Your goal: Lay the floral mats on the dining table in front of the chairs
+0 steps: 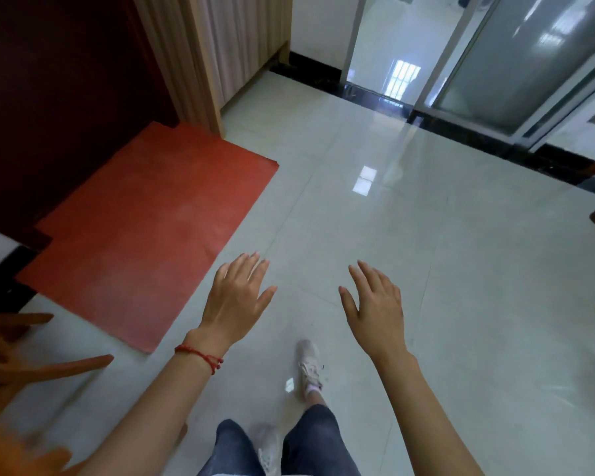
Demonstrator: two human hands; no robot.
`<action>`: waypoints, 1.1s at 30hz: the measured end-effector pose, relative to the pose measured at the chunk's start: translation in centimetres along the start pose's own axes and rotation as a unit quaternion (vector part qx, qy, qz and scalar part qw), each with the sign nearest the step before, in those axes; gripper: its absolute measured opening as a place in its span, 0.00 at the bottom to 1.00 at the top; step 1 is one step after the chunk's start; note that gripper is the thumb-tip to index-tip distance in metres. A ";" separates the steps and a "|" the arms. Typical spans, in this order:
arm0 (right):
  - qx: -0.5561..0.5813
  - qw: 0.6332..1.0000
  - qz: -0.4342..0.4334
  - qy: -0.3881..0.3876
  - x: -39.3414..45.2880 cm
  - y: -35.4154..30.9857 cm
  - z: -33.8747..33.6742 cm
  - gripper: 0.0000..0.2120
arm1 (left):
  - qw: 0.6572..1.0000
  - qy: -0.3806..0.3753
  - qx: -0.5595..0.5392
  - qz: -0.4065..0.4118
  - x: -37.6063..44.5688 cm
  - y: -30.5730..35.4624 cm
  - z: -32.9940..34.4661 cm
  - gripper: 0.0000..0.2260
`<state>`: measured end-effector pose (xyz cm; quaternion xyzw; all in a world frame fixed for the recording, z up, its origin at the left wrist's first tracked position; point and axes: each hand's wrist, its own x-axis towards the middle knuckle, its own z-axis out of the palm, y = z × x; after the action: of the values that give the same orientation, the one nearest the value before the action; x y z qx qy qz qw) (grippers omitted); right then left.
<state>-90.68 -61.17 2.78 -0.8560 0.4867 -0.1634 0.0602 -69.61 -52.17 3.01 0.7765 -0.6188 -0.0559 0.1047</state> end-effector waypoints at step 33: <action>0.043 0.924 -0.374 -0.061 36.8 -16.7 13.6 0.23 | 0.932 0.037 -0.012 -0.360 16.8 -20.2 -4.7 0.28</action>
<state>-55.10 -84.64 2.47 -0.9807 0.1190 -0.1424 0.0614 -45.62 -63.77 3.64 0.9472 -0.2931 -0.0688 0.1101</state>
